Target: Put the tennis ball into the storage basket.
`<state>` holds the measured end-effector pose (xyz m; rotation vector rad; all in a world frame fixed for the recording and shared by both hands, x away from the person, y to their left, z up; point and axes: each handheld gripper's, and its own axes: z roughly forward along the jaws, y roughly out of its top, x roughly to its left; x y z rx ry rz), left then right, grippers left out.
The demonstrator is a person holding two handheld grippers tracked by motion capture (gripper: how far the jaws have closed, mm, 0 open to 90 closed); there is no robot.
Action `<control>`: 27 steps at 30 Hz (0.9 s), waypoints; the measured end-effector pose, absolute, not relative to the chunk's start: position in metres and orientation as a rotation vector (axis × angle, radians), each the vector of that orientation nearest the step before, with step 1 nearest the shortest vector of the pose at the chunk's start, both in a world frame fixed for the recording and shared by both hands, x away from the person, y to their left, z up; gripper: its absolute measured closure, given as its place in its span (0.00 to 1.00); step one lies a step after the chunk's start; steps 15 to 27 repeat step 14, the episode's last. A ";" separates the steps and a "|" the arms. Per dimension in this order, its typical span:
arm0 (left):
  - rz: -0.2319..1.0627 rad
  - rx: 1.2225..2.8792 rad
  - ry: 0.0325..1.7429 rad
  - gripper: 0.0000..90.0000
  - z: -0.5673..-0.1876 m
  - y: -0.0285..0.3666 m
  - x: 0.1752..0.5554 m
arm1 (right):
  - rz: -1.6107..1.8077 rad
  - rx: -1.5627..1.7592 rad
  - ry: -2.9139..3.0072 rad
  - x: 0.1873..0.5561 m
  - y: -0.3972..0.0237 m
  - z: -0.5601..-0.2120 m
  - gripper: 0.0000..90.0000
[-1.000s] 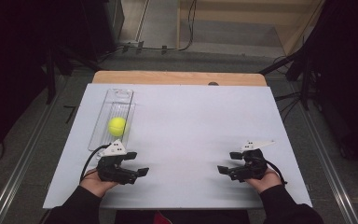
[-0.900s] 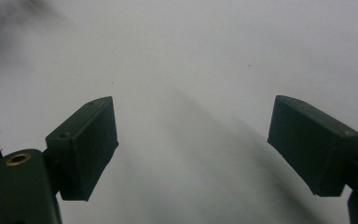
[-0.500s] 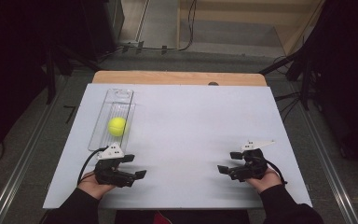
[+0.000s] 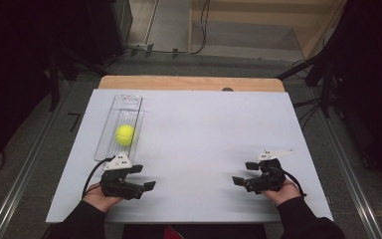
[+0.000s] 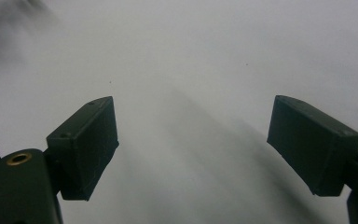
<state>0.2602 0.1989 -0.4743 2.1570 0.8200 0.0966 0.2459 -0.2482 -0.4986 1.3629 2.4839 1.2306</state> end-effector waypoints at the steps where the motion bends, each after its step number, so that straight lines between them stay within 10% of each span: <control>1: 0.096 2.156 0.824 0.24 -0.474 0.199 0.260 | 1.231 1.362 2.484 0.246 -0.248 -0.499 0.16; 27: 0.095 2.157 0.836 0.24 -0.475 0.200 0.260 | 1.229 1.362 2.484 0.246 -0.248 -0.499 0.16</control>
